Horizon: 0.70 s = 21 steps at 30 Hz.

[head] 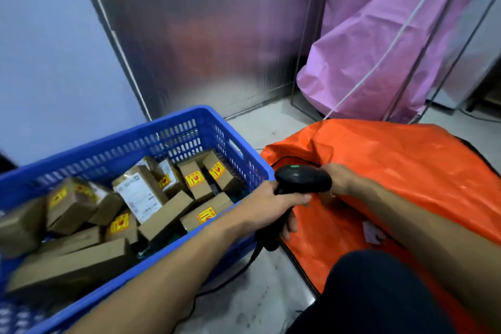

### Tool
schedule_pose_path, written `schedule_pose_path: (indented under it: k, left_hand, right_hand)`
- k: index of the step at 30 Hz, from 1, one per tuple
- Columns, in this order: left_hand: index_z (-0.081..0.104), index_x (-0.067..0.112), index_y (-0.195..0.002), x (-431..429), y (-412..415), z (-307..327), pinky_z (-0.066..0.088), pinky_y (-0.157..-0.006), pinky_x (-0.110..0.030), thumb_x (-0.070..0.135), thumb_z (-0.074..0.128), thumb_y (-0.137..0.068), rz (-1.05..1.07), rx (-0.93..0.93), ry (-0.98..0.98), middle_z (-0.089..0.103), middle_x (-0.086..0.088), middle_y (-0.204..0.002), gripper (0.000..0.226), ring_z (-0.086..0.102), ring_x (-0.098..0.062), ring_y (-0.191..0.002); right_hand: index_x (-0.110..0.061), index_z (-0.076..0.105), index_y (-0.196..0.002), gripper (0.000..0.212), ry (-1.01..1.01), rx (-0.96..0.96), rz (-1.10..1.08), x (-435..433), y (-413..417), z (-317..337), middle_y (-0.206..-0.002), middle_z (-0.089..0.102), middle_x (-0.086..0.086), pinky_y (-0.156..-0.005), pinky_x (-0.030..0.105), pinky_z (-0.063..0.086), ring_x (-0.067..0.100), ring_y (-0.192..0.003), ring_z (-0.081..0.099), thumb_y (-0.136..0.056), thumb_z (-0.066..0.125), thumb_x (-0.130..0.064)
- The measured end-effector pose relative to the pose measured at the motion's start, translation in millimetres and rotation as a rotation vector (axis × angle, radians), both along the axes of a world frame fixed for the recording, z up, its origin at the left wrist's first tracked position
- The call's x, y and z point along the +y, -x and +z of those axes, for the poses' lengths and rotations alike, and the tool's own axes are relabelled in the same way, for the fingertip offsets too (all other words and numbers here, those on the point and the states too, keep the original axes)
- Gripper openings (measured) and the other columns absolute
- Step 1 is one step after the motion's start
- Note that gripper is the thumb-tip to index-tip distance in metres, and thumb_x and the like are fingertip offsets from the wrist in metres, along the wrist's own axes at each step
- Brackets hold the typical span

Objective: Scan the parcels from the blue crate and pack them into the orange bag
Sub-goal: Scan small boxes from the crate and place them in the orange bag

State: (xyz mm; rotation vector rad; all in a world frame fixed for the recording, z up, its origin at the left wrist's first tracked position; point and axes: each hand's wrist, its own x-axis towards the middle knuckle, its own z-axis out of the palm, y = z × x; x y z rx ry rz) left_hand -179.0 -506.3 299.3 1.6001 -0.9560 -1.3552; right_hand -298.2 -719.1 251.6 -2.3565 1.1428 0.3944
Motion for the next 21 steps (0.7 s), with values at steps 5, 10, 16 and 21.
schedule_pose_path:
  k: [5, 10, 16, 21]
  left_hand:
    - [0.066, 0.005, -0.095, 48.3, -35.0, 66.1, 0.048, -0.05, -0.028, 0.027, 0.067, -0.1, 0.136, -0.127, 0.094, 0.062, -0.006, -0.056, 0.024, 0.055, -0.02, -0.043]
    - [0.064, -0.005, -0.113, 114.7, -89.9, 97.7, 0.046, -0.055, -0.029, 0.028, 0.07, -0.098, 0.396, -0.134, 0.144, 0.058, -0.004, -0.059, 0.037, 0.052, -0.021, -0.05]
    - [0.066, 0.005, -0.105, 181.3, -144.4, 90.6, 0.044, -0.05, -0.03, 0.028, 0.069, -0.097, 0.708, 0.038, 0.181, 0.052, -0.003, -0.058, 0.025, 0.048, -0.019, -0.048]
    - [0.068, 0.004, -0.108, 213.2, -180.7, 94.0, 0.046, -0.06, -0.034, 0.031, 0.073, -0.093, 0.694, 0.004, 0.232, 0.053, -0.003, -0.062, 0.032, 0.049, -0.018, -0.053]
  right_hand:
    - [-0.011, 0.068, -0.081, 0.025, 0.158, -0.111, 0.011, 20.4, -43.0, 62.2, -0.083, 0.075, 0.009, -0.069, 0.035, 0.051, 0.029, -0.08, 0.069, -0.097, 0.054, -0.023]
    - [-0.009, 0.075, -0.099, 0.03, 0.302, -0.094, 0.168, 46.8, -90.1, 93.2, -0.1, 0.077, 0.013, -0.083, 0.037, 0.055, 0.032, -0.098, 0.069, -0.096, 0.054, -0.03]
    - [-0.01, 0.074, -0.109, 0.035, 0.359, -0.017, 0.348, 96.6, -142.9, 91.0, -0.113, 0.073, 0.016, -0.087, 0.036, 0.052, 0.036, -0.105, 0.065, -0.098, 0.053, -0.036]
    - [-0.013, 0.065, -0.096, 0.032, 0.312, 0.079, 0.441, 133.7, -189.8, 71.1, -0.1, 0.067, 0.009, -0.075, 0.033, 0.044, 0.029, -0.093, 0.062, -0.1, 0.049, -0.04]
